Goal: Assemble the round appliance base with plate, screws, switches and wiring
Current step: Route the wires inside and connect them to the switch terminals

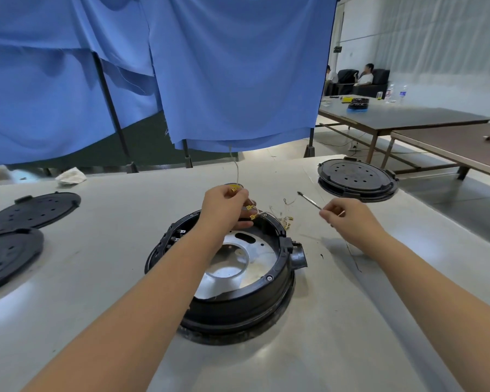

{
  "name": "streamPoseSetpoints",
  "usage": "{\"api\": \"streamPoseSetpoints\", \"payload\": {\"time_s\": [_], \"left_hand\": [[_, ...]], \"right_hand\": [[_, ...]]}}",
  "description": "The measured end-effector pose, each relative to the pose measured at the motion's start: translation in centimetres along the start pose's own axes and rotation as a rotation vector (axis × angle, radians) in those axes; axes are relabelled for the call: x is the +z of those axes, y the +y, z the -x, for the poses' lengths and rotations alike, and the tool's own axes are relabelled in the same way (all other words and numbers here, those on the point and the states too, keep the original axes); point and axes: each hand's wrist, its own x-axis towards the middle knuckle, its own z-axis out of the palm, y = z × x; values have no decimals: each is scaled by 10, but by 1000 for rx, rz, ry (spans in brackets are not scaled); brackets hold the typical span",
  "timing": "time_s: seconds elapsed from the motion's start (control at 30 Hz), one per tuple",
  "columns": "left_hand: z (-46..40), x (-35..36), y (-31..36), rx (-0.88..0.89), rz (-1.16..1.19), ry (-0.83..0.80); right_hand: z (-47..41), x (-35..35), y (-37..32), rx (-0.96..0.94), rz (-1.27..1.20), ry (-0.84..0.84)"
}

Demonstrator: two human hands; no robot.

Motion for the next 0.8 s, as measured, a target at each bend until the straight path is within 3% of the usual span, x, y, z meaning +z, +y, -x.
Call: {"api": "streamPoseSetpoints", "payload": {"time_s": [0.23, 0.43, 0.6, 0.7, 0.8], "left_hand": [[0, -36, 4, 18, 105, 39], [2, -66, 7, -65, 225, 30], [10, -79, 0, -119, 249, -116], [12, -89, -8, -110, 183, -202], [12, -102, -14, -37, 107, -192]], "right_hand": [[-2, 2, 5, 104, -113, 169], [-3, 23, -1, 135, 227, -30], [1, 33, -6, 103, 329, -25], [1, 28, -15, 69, 269, 24], [2, 11, -39, 28, 32, 167]]}}
